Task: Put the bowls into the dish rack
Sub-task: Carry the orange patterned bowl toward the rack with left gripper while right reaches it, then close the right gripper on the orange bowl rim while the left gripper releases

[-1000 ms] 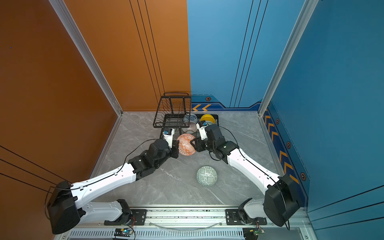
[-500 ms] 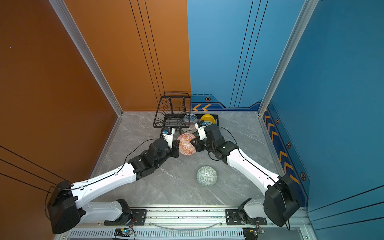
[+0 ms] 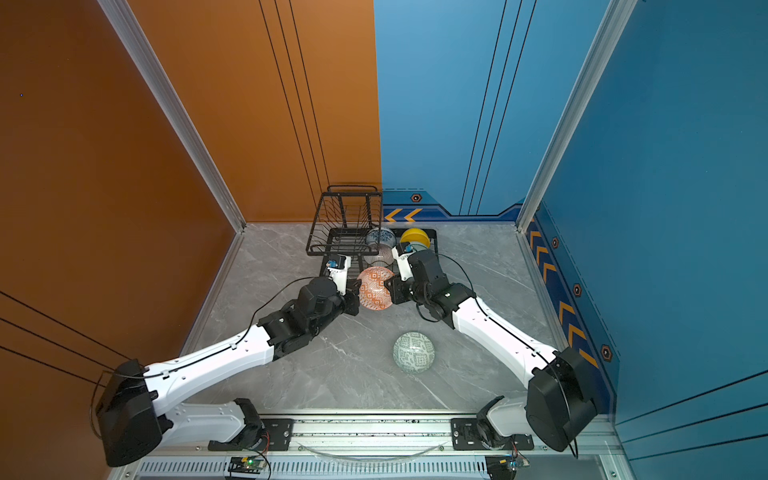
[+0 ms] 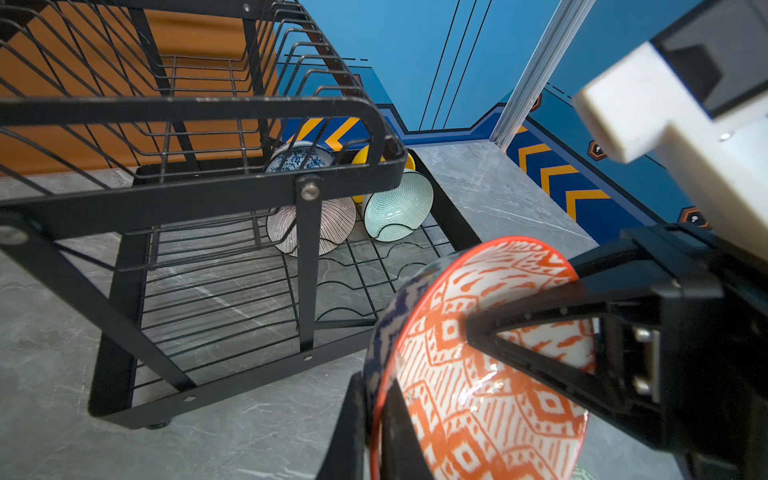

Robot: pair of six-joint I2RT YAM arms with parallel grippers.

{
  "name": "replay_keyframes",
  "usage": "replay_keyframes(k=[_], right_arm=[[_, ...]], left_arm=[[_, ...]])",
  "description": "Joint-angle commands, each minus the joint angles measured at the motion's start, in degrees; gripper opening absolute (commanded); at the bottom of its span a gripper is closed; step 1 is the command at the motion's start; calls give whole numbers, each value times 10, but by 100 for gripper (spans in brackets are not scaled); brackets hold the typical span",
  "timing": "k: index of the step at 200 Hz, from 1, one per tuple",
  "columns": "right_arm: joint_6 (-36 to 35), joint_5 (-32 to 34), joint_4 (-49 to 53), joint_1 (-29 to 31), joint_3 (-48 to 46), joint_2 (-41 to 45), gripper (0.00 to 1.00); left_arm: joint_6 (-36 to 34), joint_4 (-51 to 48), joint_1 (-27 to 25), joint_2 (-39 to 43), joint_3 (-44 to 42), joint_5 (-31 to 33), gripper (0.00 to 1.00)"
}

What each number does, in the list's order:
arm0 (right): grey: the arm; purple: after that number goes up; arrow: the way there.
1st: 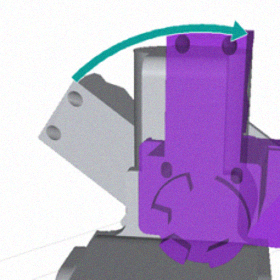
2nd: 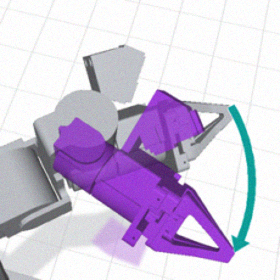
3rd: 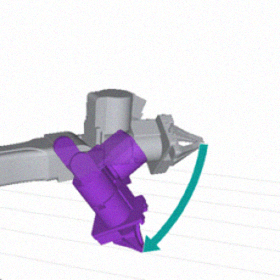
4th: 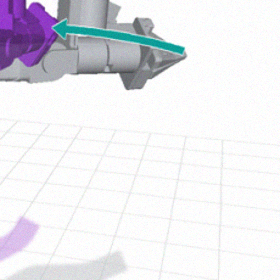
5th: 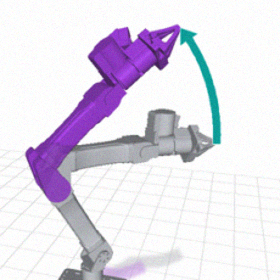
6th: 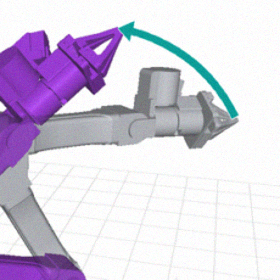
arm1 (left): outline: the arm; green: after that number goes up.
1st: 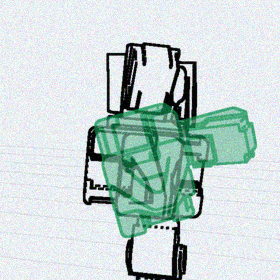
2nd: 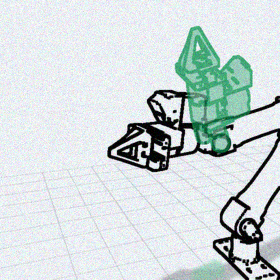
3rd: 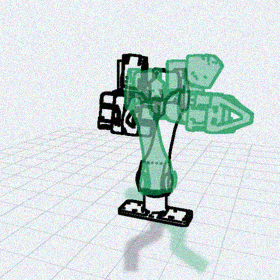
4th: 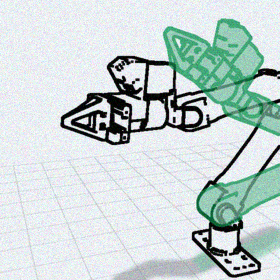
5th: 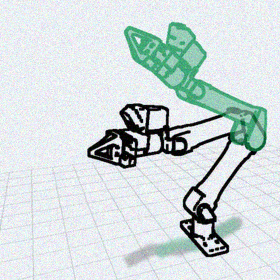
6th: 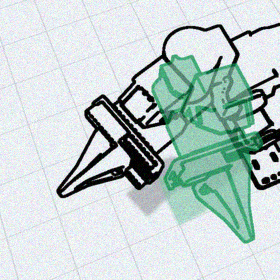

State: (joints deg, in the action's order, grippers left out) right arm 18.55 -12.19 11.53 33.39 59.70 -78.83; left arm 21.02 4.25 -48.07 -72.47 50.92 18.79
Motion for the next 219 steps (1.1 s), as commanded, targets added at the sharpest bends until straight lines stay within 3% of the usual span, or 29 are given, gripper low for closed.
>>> replay_keyframes(k=[1, 27, 88, 131, 171, 175, 198, 219], right_arm=[[2, 4, -21, -12, -11, 1, 0], [-2, 13, -27, -15, -18, 2, 0], [-12, 23, -26, -28, -28, 8, 0], [-34, 32, -20, -37, -36, 23, 0], [-78, 48, -13, -38, -45, 37, 0], [-83, 50, -13, -38, -46, 39, 0], [-114, 59, -8, -38, -44, 44, 0], [-156, 80, -6, -34, -42, 46, 0]], left_arm=[[-7, -24, -5, 6, 22, -50, 11], [-12, -42, -3, 14, 26, -52, 31], [-22, -73, -3, 37, 33, -59, 49], [-32, -100, 0, 57, 33, -58, 75], [-43, -130, 11, 69, 33, -74, 85], [-45, -134, 11, 69, 33, -75, 91], [-55, -145, 18, 69, 38, -87, 98], [-58, -176, 24, 66, 38, -98, 98]])
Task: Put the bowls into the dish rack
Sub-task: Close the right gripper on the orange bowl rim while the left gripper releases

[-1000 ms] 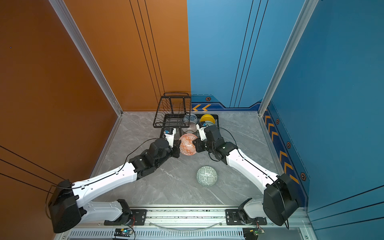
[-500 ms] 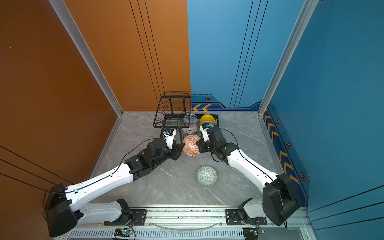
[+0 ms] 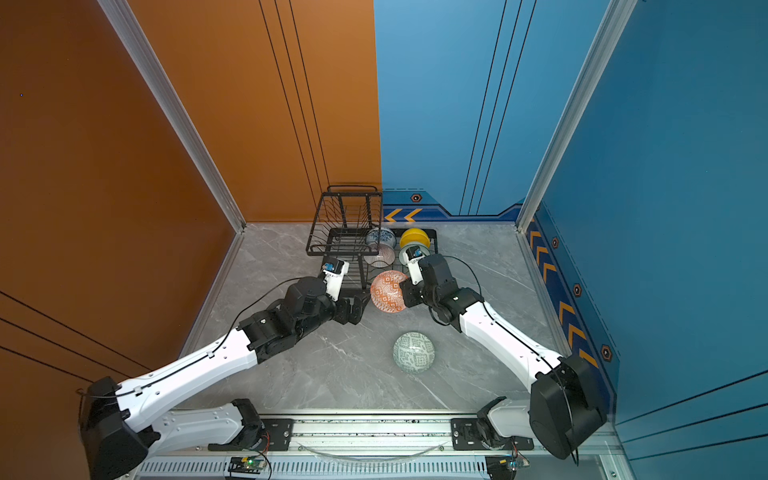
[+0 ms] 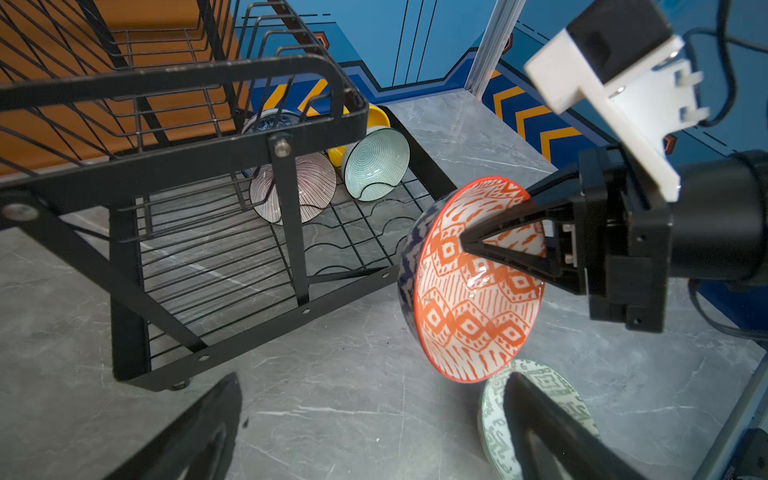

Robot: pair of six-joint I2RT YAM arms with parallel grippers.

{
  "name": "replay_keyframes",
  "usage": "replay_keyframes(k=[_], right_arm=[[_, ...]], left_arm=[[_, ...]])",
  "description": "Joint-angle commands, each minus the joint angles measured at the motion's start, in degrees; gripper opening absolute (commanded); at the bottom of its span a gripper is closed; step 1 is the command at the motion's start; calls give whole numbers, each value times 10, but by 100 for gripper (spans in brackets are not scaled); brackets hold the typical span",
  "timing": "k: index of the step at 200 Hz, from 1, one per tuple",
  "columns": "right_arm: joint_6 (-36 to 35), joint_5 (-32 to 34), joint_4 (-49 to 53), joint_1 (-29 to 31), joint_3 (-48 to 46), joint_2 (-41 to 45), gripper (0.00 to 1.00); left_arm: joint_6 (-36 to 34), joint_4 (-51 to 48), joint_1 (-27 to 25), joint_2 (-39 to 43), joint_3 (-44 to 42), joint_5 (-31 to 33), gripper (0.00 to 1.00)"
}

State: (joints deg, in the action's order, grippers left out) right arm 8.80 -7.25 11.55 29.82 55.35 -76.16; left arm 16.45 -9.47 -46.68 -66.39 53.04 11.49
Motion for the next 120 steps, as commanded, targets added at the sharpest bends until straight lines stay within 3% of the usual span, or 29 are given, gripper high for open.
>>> replay_keyframes(k=[1, 44, 120], right_arm=[[-60, 32, -6, 2, 2, 21, 0], [-146, 89, -23, 20, 1, 22, 0], [-362, 224, -130, 86, -35, 29, 0]], left_arm=[[-12, -39, 11, 5, 17, -26, 98], [-13, -50, 24, 0, 16, -40, 98], [-13, -54, 46, 0, 7, -50, 98]])
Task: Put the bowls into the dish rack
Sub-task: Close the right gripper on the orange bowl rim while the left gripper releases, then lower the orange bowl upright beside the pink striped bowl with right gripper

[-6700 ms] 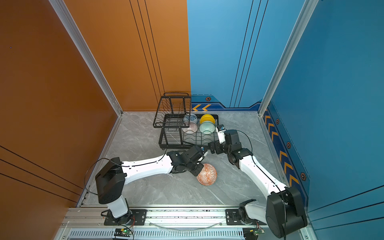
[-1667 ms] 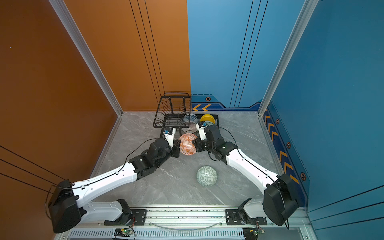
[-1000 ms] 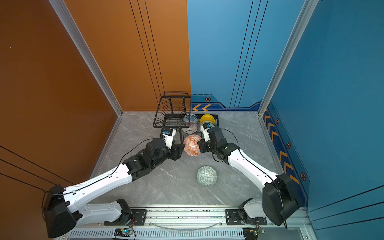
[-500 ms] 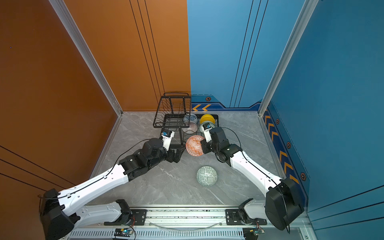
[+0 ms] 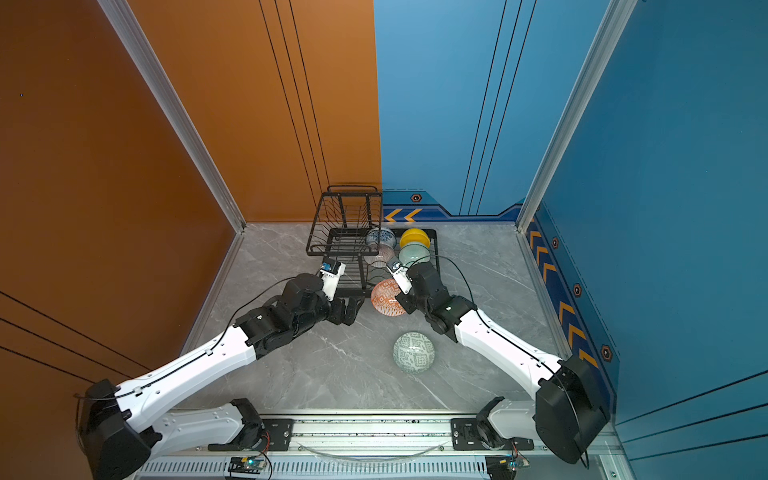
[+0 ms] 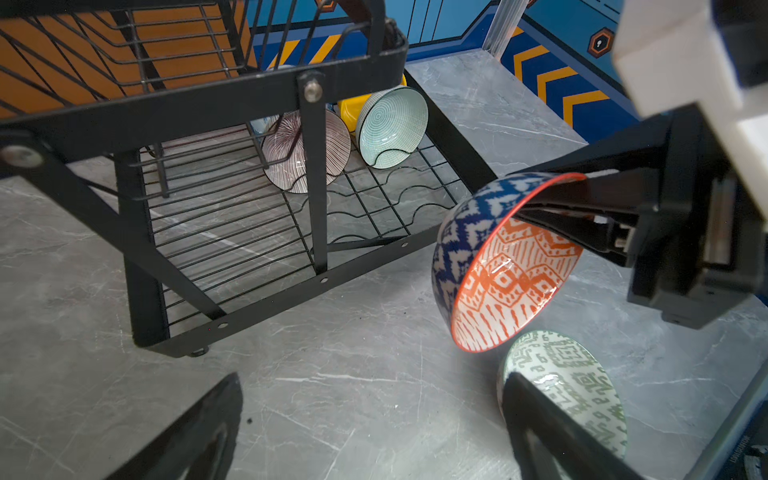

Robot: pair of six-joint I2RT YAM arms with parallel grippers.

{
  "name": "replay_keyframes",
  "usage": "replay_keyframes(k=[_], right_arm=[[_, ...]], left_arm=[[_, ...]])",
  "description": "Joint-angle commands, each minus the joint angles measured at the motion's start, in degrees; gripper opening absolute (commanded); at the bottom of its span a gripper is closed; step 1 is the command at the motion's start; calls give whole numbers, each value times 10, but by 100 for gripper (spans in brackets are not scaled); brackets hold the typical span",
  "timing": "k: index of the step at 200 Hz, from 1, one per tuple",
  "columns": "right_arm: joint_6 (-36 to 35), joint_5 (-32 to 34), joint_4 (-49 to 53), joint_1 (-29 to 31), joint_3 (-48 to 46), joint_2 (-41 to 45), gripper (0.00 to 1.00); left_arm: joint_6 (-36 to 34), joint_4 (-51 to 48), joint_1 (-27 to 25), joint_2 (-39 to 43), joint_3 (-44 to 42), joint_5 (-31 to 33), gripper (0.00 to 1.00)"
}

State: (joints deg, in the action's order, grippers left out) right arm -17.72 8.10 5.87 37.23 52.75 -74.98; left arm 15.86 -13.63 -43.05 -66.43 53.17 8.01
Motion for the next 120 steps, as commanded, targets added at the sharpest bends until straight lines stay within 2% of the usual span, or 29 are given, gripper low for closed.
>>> replay_keyframes(k=[1, 25, 59, 120], right_arm=[[-100, 73, -75, 13, -9, 17, 0], [-167, 111, -128, 26, -30, 18, 0], [-266, 126, -210, 48, -63, 17, 0], [-382, 195, -278, 51, -38, -43, 0]], left_arm=[[-7, -12, 10, 1, 5, -15, 98], [-6, -14, 14, 4, 0, -16, 98], [-4, -12, 20, 7, -6, -19, 98], [-1, -12, 21, 9, -12, -22, 98]])
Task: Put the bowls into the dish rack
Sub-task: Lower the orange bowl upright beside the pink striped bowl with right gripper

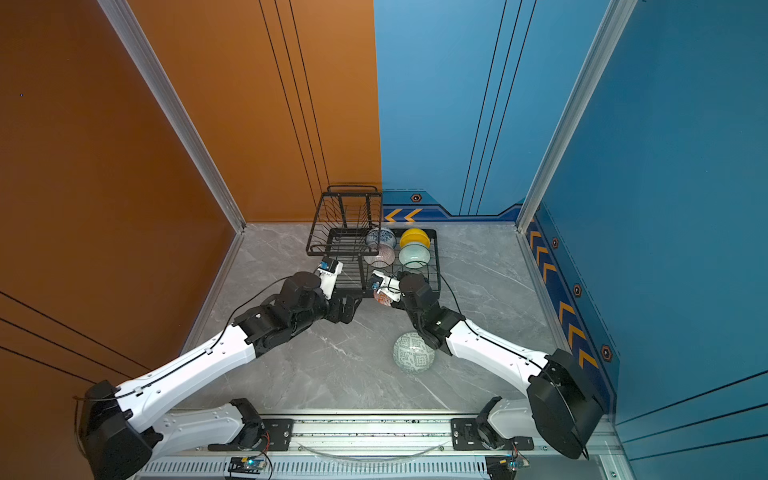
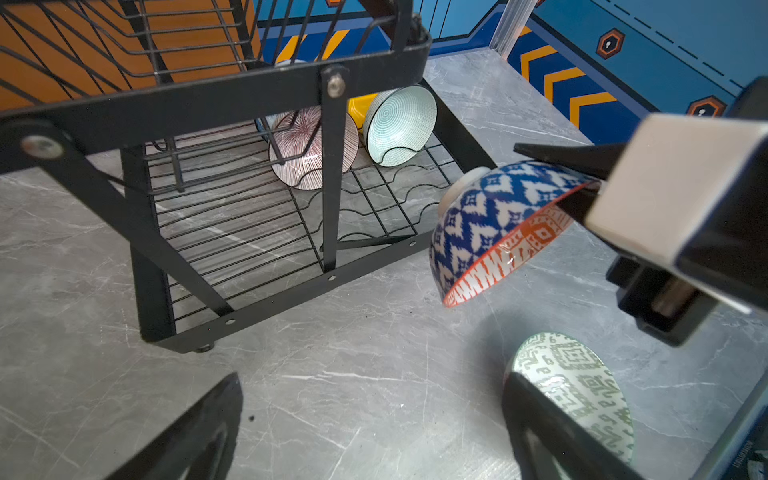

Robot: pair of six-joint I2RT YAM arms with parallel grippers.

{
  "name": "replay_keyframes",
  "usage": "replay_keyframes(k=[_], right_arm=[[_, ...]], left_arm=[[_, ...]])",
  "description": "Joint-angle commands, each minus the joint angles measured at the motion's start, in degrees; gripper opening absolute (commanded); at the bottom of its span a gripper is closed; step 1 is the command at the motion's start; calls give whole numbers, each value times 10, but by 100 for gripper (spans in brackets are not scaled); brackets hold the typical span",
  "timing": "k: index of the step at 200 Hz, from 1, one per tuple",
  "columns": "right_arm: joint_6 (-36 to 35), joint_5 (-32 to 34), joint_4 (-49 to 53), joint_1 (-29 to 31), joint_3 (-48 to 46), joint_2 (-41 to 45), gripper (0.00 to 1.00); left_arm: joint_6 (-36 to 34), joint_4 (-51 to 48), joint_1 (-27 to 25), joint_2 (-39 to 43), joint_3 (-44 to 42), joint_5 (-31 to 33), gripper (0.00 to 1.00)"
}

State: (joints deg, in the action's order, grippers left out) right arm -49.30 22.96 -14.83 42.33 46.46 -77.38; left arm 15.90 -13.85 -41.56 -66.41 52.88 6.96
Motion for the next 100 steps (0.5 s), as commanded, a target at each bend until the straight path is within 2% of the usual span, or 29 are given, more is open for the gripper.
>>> replay_keyframes(k=[1, 35, 97, 100], right_arm=[[-67, 48, -72, 0, 25, -20, 0], [-123, 78, -123, -3, 35, -59, 0], [-163, 100, -156, -17, 72, -114, 0], [-167, 101, -158, -33, 72, -116, 0]], left_arm=[[-1, -9, 7, 9, -9, -11, 98], [0, -12, 9, 17, -15, -11, 98], [4, -17, 14, 29, -23, -9, 98], [3, -17, 14, 30, -24, -9, 98]])
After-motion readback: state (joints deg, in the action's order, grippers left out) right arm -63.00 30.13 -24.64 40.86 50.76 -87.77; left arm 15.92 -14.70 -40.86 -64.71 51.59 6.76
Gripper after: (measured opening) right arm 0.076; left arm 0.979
